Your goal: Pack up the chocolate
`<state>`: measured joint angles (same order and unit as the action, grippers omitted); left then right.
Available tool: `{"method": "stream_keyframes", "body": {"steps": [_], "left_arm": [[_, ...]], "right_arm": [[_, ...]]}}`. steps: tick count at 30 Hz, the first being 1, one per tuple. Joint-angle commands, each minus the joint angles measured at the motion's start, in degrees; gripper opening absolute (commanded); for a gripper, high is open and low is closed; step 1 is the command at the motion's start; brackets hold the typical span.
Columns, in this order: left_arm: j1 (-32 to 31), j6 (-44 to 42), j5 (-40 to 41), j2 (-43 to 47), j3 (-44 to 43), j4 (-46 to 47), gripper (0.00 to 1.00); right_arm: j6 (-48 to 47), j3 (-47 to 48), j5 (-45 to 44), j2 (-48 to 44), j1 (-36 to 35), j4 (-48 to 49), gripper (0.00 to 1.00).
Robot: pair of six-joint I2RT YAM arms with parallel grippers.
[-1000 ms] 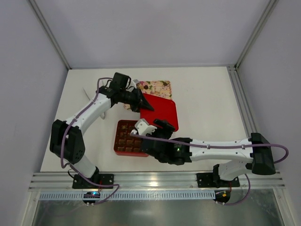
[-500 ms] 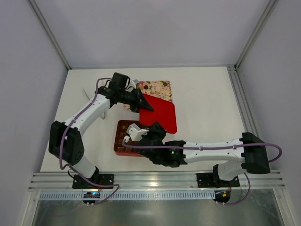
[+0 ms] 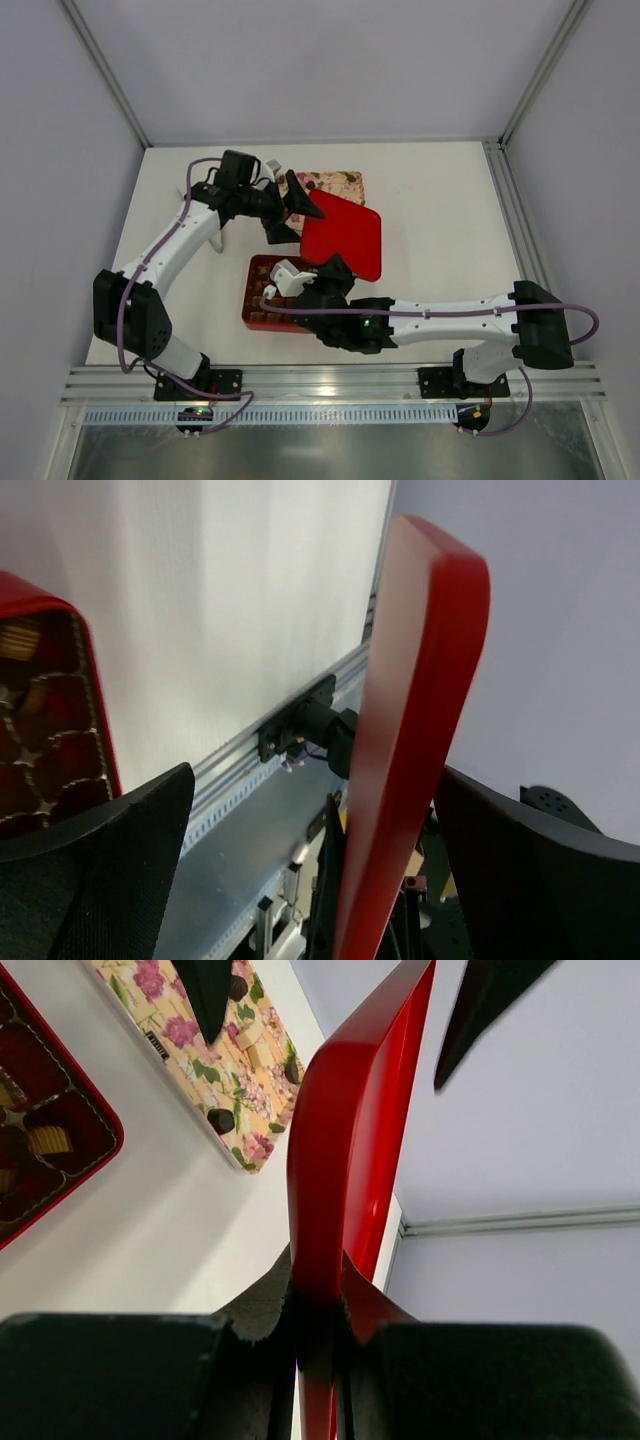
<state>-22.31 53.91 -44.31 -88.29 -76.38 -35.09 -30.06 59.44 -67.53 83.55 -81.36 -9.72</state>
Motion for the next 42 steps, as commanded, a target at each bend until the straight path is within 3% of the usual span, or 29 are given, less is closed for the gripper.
{"method": "stream_keyframes", "body": {"steps": [1, 5, 9, 11, 12, 13, 16, 17, 20, 23, 27, 35, 42], "left_arm": [[4.4, -4.9, 4.4, 2.8, -1.8, -3.1, 1.0], [9.0, -7.2, 6.2, 2.8, -3.3, -3.8, 1.0], [14.1, -11.2, 14.9, 4.6, -5.1, -8.0, 0.96], [15.1, -13.7, 20.6, 7.1, -5.3, -11.3, 0.91], [15.4, -14.4, 28.9, 8.3, -5.0, -12.5, 0.87], [15.4, -14.8, 32.3, 9.4, -3.3, -13.2, 0.85], [15.6, -16.2, 43.3, 13.8, 1.3, -15.2, 0.76], [15.7, -16.3, 46.3, 14.7, 2.9, -16.1, 0.74], [16.6, -14.8, 49.7, 18.8, 11.0, -14.8, 0.63], [16.9, -12.3, 49.6, 21.8, 19.0, -12.9, 0.51], [16.8, -8.5, 48.0, 24.3, 27.1, -10.3, 0.33], [16.6, -2.5, 41.2, 25.5, 39.3, -2.4, 0.27], [11.5, 3.6, 39.9, 25.0, 43.3, 3.7, 0.24]], "right_arm": [[2.4, 1.6, -3.2, -3.0, 0.1, -4.2, 0.04], [8.4, 2.6, -1.7, -4.6, 0.1, -11.7, 0.04], [21.2, 6.9, 3.7, -5.7, 1.4, -23.2, 0.04], [25.1, 10.8, 11.4, -7.2, 3.9, -28.7, 0.04], [28.6, 12.4, 14.8, -8.0, 5.1, -30.1, 0.04], [29.9, 14.0, 23.6, -8.7, 8.4, -31.7, 0.04], [35.4, 17.9, 38.3, -12.6, 14.5, -29.8, 0.04], [36.9, 18.1, 47.7, -13.7, 19.1, -28.5, 0.04], [43.0, 16.3, 64.4, -16.1, 25.1, -22.8, 0.04], [49.8, 12.6, 74.9, -16.8, 30.6, -15.6, 0.04], [62.2, 3.2, 91.1, -18.9, 38.3, 3.4, 0.04], [82.3, -13.4, 100.0, -17.5, 43.7, 32.1, 0.04], [90.8, -19.4, 102.5, -12.7, 45.8, 44.9, 0.04]]}}
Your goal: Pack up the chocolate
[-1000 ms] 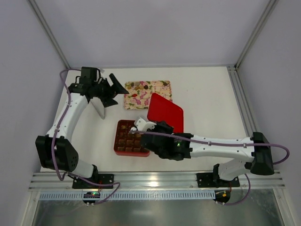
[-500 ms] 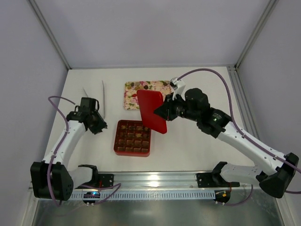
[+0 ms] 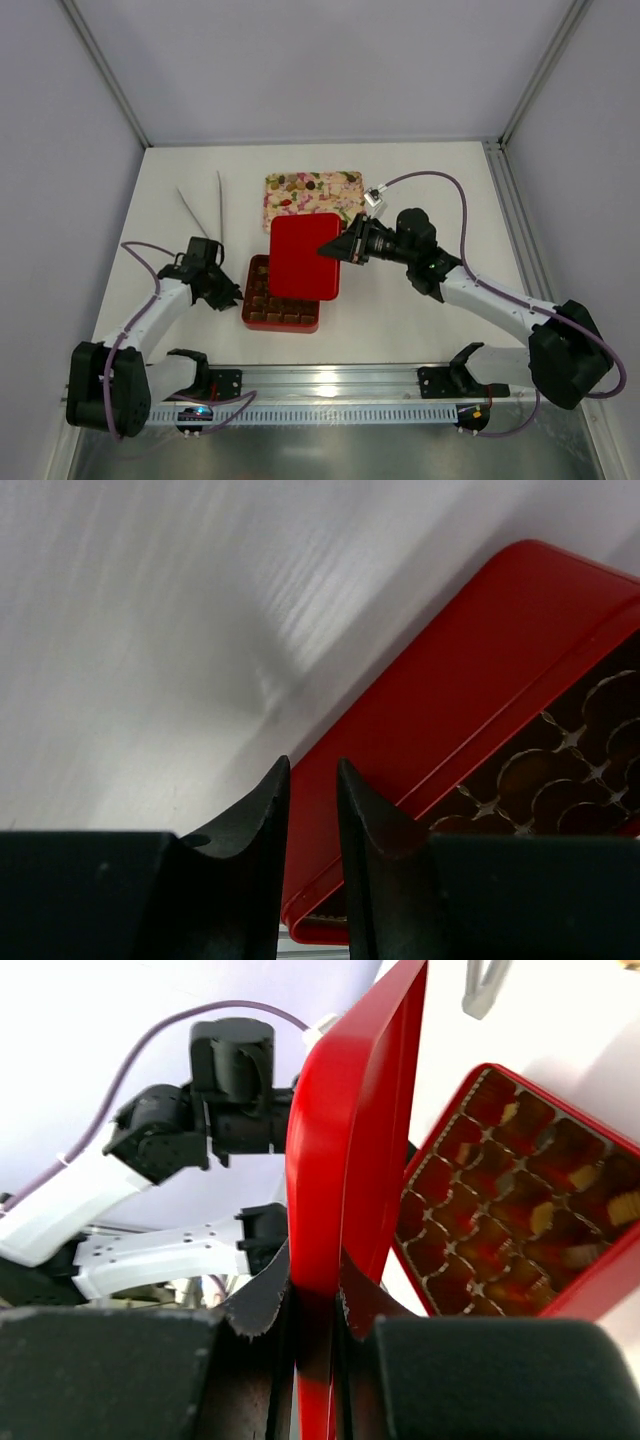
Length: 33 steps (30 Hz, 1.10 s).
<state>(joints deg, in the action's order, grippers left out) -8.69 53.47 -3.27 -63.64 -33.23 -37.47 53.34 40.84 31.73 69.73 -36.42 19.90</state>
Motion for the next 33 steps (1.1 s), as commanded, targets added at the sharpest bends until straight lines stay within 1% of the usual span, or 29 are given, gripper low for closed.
{"method": "stream_keyframes", "body": {"steps": [1, 6, 7, 10, 16, 18, 19, 21, 23, 24, 25, 28, 33], "left_arm": [[-2.6, 4.4, -1.0, 0.2, 0.3, 6.5, 0.24], [-5.8, 6.7, -0.8, -1.8, -1.0, 9.3, 0.25], [-7.7, 7.2, -0.3, -2.2, -1.5, 9.6, 0.25], [-10.8, 8.9, 0.5, -3.7, -2.5, 10.9, 0.26], [-12.1, 9.5, 0.0, -5.6, -4.4, 13.2, 0.3], [-12.1, 8.7, 2.0, -5.1, -5.3, 10.9, 0.34], [-12.1, 7.3, 2.7, -4.1, -6.6, 9.6, 0.38], [-10.9, 5.7, 7.0, -2.6, -7.8, 5.4, 0.42], [-9.2, 3.3, 7.9, -0.5, -9.1, 3.1, 0.46], [-7.3, 2.6, 8.3, 0.3, -9.5, 1.3, 0.48], [-6.1, 1.8, 8.3, 0.9, -9.9, 0.5, 0.51], [-2.4, -0.6, 7.5, 3.0, -10.4, -1.3, 0.54], [-1.1, -1.8, 3.8, 4.8, -10.7, 0.1, 0.59]], "right_arm": [[7.8, -1.4, 4.1, 1.8, 1.0, 16.1, 0.04], [10.5, -3.2, 5.8, 5.5, 1.9, 21.7, 0.04], [11.1, -3.8, 5.9, 5.8, 2.0, 22.4, 0.04], [11.3, -4.6, 6.4, 6.7, 2.7, 23.7, 0.04], [11.9, -6.6, 8.6, 7.7, 4.3, 24.7, 0.04], [13.3, -7.3, 9.8, 8.8, 4.4, 26.8, 0.04], [13.7, -7.5, 10.2, 9.4, 4.4, 27.6, 0.04], [14.8, -7.7, 11.0, 11.1, 4.6, 29.3, 0.04], [15.7, -8.1, 11.9, 12.9, 4.6, 32.3, 0.04], [17.1, -8.2, 12.0, 13.4, 4.6, 33.5, 0.04], [17.7, -8.6, 12.3, 13.9, 4.6, 34.5, 0.04], [19.3, -8.9, 12.7, 16.1, 4.6, 37.2, 0.04], [21.7, -9.6, 13.4, 19.1, 4.6, 42.3, 0.04]]}}
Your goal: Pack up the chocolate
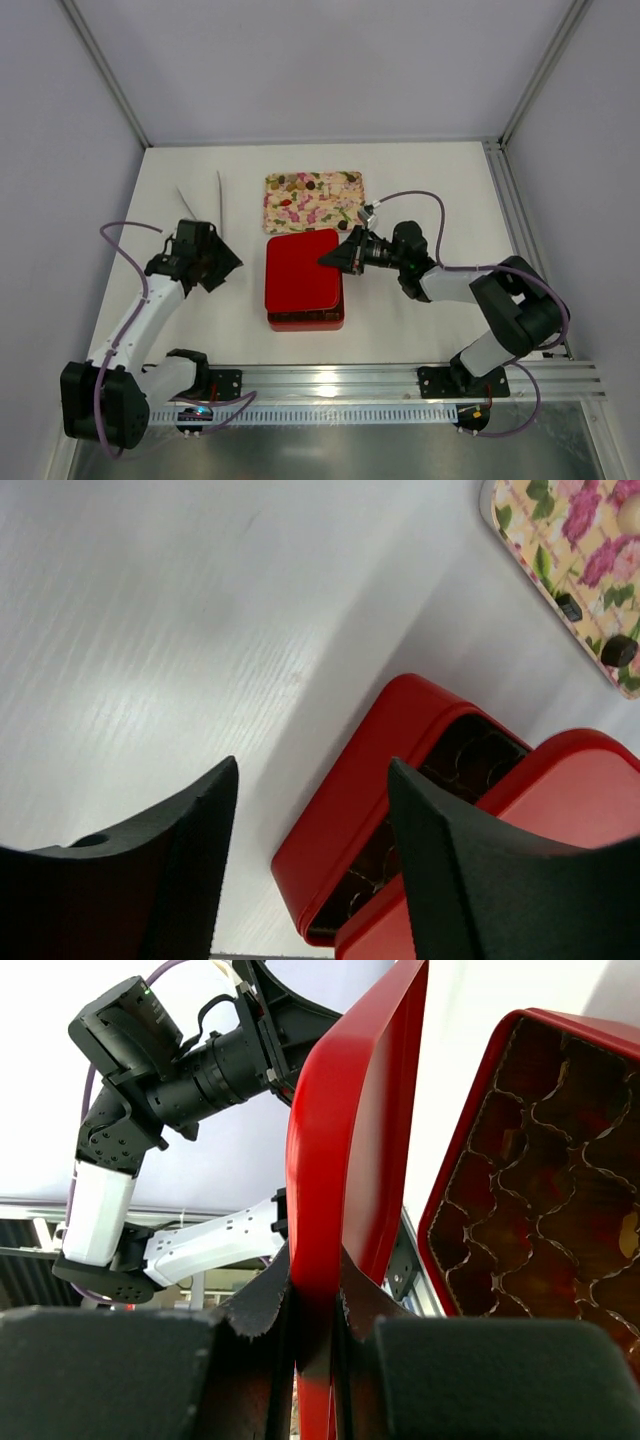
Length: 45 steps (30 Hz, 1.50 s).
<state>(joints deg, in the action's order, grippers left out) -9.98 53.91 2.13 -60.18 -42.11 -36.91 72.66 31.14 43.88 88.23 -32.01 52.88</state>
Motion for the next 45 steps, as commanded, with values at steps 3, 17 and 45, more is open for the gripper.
{"method": "stream_keyframes", "body": {"steps": [3, 17, 45], "left_arm": [[0.2, -2.6, -7.1, 1.7, -1.4, 2.4, 0.69], [0.2, -2.9, -20.2, 2.9, 5.2, 15.1, 0.84], [-4.9, -7.7, -30.2, -8.1, 4.1, 19.1, 0.83]], "right_arm": [[3.0, 0.2, 1.6, 2.3, 0.2, 10.7, 0.04], [7.4, -1.6, 2.4, 10.5, 0.0, 20.5, 0.04], [10.8, -5.5, 2.9, 16.9, 1.0, 28.6, 0.05]]}}
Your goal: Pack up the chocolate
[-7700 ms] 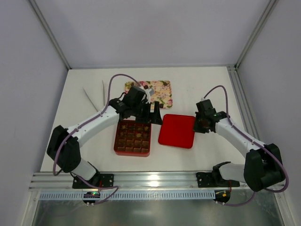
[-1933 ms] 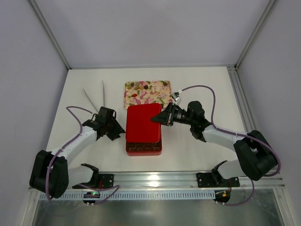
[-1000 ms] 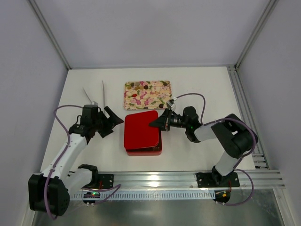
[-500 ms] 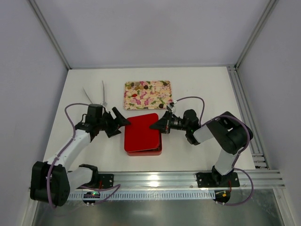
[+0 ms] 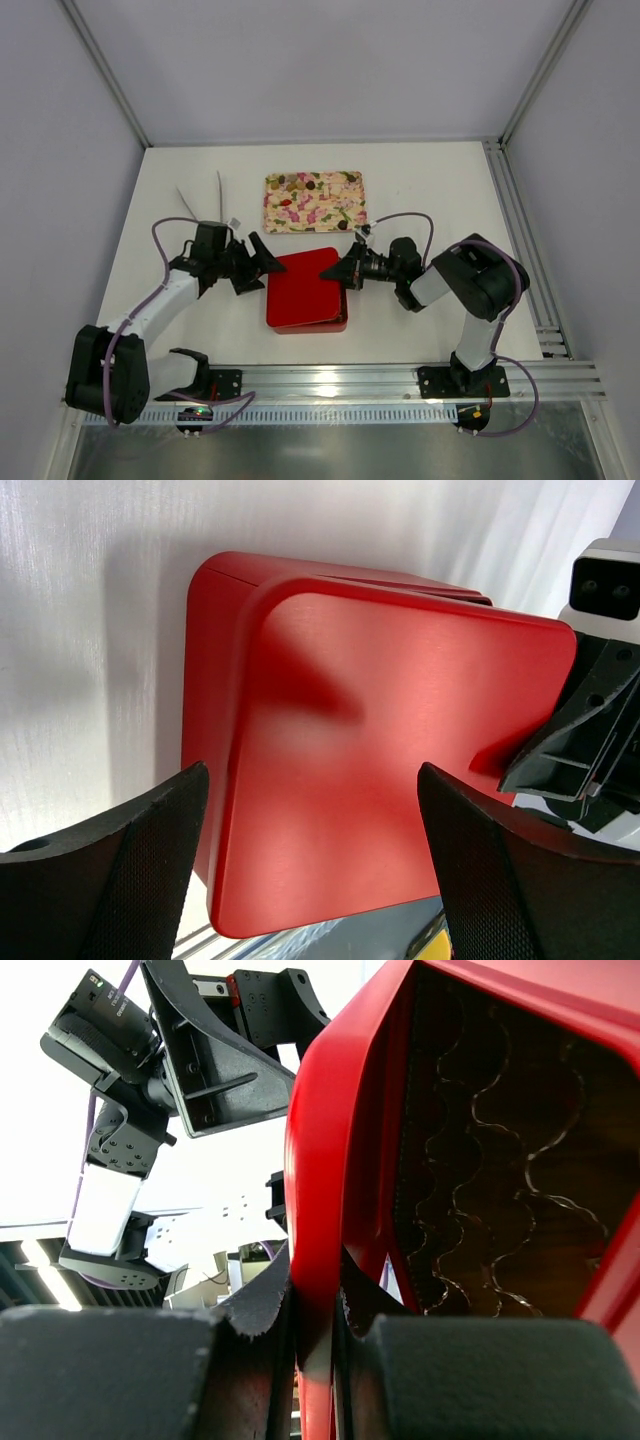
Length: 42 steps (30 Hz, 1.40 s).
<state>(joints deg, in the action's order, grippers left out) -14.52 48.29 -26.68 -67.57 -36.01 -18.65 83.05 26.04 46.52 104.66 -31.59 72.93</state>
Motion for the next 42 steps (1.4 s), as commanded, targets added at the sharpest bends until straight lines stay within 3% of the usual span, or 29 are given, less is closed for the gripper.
{"method": "stream_keyframes", "body": {"steps": [1, 23, 29, 42], "left_arm": [[-0.4, -2.3, -1.0, -0.8, -2.2, 0.2, 0.82], [-3.8, -5.5, 2.2, -5.2, -7.8, -8.1, 0.82], [-4.7, -6.2, 2.9, -6.7, -9.5, -9.4, 0.82], [-7.0, -6.7, 4.1, -9.7, -12.5, -11.1, 0.81]], "right_arm": [[0.7, -0.6, 0.3, 0.8, 0.7, 9.2, 0.05], [1.2, -4.9, 1.5, 0.0, 5.2, 11.6, 0.31], [-1.9, -6.6, 2.3, -3.1, 7.2, 7.1, 0.37], [-10.6, -7.8, 3.2, -7.8, 10.9, -6.9, 0.38]]}}
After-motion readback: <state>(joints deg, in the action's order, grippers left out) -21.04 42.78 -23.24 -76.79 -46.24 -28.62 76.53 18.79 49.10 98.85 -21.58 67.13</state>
